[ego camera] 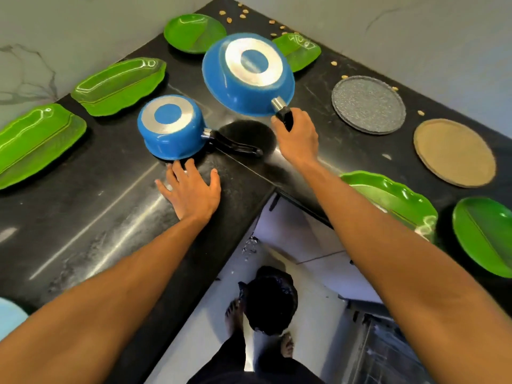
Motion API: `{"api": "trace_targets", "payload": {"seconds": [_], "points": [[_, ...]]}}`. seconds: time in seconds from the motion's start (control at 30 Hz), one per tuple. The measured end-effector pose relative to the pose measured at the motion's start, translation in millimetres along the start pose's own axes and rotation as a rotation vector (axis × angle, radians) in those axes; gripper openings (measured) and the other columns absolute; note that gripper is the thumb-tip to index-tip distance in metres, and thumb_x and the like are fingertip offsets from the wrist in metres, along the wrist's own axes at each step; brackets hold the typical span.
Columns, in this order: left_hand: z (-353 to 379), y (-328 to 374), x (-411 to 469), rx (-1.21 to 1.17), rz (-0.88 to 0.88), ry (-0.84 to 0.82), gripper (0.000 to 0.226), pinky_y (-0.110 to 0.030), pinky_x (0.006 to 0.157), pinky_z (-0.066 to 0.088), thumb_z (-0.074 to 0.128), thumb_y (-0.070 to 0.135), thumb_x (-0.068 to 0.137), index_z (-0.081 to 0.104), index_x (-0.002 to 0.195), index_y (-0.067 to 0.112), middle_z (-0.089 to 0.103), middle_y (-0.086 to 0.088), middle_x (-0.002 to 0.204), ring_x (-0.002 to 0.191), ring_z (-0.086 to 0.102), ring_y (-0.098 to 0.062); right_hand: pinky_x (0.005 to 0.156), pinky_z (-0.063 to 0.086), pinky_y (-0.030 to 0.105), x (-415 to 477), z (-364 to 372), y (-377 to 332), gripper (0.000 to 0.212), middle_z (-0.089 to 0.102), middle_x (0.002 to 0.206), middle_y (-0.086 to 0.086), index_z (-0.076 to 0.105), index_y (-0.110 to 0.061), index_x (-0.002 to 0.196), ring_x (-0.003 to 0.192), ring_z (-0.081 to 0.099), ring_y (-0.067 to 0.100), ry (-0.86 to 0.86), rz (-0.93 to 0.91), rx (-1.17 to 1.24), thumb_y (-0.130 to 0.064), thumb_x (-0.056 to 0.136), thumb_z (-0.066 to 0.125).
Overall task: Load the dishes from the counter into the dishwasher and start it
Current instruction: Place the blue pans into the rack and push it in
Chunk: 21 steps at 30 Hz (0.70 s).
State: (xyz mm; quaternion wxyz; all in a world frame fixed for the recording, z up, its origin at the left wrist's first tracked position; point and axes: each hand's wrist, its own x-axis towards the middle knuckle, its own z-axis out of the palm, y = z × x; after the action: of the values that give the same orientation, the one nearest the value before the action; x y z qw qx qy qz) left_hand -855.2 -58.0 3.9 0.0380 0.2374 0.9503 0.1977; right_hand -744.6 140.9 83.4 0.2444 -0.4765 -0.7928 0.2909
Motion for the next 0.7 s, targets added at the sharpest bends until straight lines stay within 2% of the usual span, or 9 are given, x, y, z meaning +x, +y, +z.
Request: {"api": "trace_targets", "payload": {"seconds": [0.1, 0.23, 0.33, 0.43, 0.5, 0.57, 0.63, 0.7], "points": [[0, -1, 1, -0.003, 0.007, 0.001, 0.064, -0.063, 0.116, 0.003, 0.041, 0.057, 0.091, 0.04, 0.14, 0.016, 0.033, -0.014, 0.151, 0.144, 0.022, -0.035, 0.077, 0.032, 0.026, -42, -13, 9, 0.033, 0.057, 0.111, 0.0, 0.061, -0.019, 0.115, 0.1, 0.057, 0.019, 0.006, 0.001, 0.008, -0.046, 0.096, 0.059], [-5, -4, -6, -0.038, 0.065, 0.006, 0.06, -0.06, 0.118, 0.005, 0.048, 0.05, 0.09, 0.042, 0.139, 0.016, 0.035, -0.015, 0.149, 0.142, 0.026, -0.035, 0.075, 0.036, 0.03, -102, -27, 29, 0.036, 0.057, 0.106, 0.001, 0.06, -0.016, 0.115, 0.1, 0.058, 0.023, 0.007, 0.018, 0.014, -0.046, 0.095, 0.061], [-8, -6, -33, -0.114, 0.192, 0.024, 0.056, -0.055, 0.117, 0.017, 0.056, 0.04, 0.089, 0.045, 0.137, 0.013, 0.042, -0.015, 0.141, 0.134, 0.038, -0.035, 0.072, 0.037, 0.031, -155, -41, 49, 0.032, 0.054, 0.099, -0.004, 0.06, -0.016, 0.109, 0.096, 0.059, 0.024, 0.014, 0.027, 0.041, -0.045, 0.095, 0.061], [-7, -6, -80, -0.179, 0.334, 0.06, 0.048, -0.051, 0.101, 0.039, 0.058, 0.032, 0.085, 0.052, 0.128, 0.011, 0.052, -0.016, 0.127, 0.116, 0.051, -0.038, 0.074, 0.038, 0.031, -210, -61, 74, 0.032, 0.059, 0.106, 0.0, 0.061, -0.017, 0.114, 0.098, 0.059, 0.024, 0.015, 0.038, 0.074, -0.043, 0.095, 0.062], [-4, -6, -120, -0.211, 0.414, 0.064, 0.044, -0.047, 0.089, 0.043, 0.062, 0.027, 0.083, 0.056, 0.122, 0.008, 0.055, -0.017, 0.117, 0.105, 0.055, -0.038, 0.074, 0.038, 0.03, -248, -78, 94, 0.033, 0.059, 0.108, 0.0, 0.062, -0.018, 0.117, 0.098, 0.06, 0.023, 0.009, 0.051, 0.096, -0.042, 0.095, 0.063], [1, -11, -162, -0.198, 0.485, 0.072, 0.04, -0.045, 0.084, 0.042, 0.064, 0.025, 0.081, 0.059, 0.116, 0.007, 0.058, -0.018, 0.11, 0.098, 0.055, -0.038, 0.075, 0.043, 0.032, -285, -94, 112, 0.03, 0.059, 0.107, -0.002, 0.062, -0.022, 0.116, 0.097, 0.06, 0.022, 0.025, 0.065, 0.113, -0.042, 0.094, 0.064], [11, -16, -220, -0.163, 0.537, 0.031, 0.041, -0.047, 0.087, 0.042, 0.066, 0.025, 0.082, 0.059, 0.119, 0.01, 0.058, -0.016, 0.115, 0.102, 0.053, -0.038, 0.075, 0.047, 0.037, -329, -116, 137, 0.029, 0.059, 0.103, -0.004, 0.062, -0.023, 0.112, 0.094, 0.061, 0.024, 0.038, 0.067, 0.107, -0.044, 0.093, 0.064], [22, -27, -269, -0.178, 0.485, -0.085, 0.043, -0.048, 0.087, 0.044, 0.069, 0.023, 0.083, 0.058, 0.124, 0.014, 0.056, -0.013, 0.121, 0.109, 0.052, -0.035, 0.071, 0.046, 0.036, -359, -132, 153, 0.03, 0.059, 0.104, -0.005, 0.062, -0.024, 0.114, 0.092, 0.061, 0.023, 0.038, 0.064, 0.085, -0.045, 0.093, 0.064]]}}
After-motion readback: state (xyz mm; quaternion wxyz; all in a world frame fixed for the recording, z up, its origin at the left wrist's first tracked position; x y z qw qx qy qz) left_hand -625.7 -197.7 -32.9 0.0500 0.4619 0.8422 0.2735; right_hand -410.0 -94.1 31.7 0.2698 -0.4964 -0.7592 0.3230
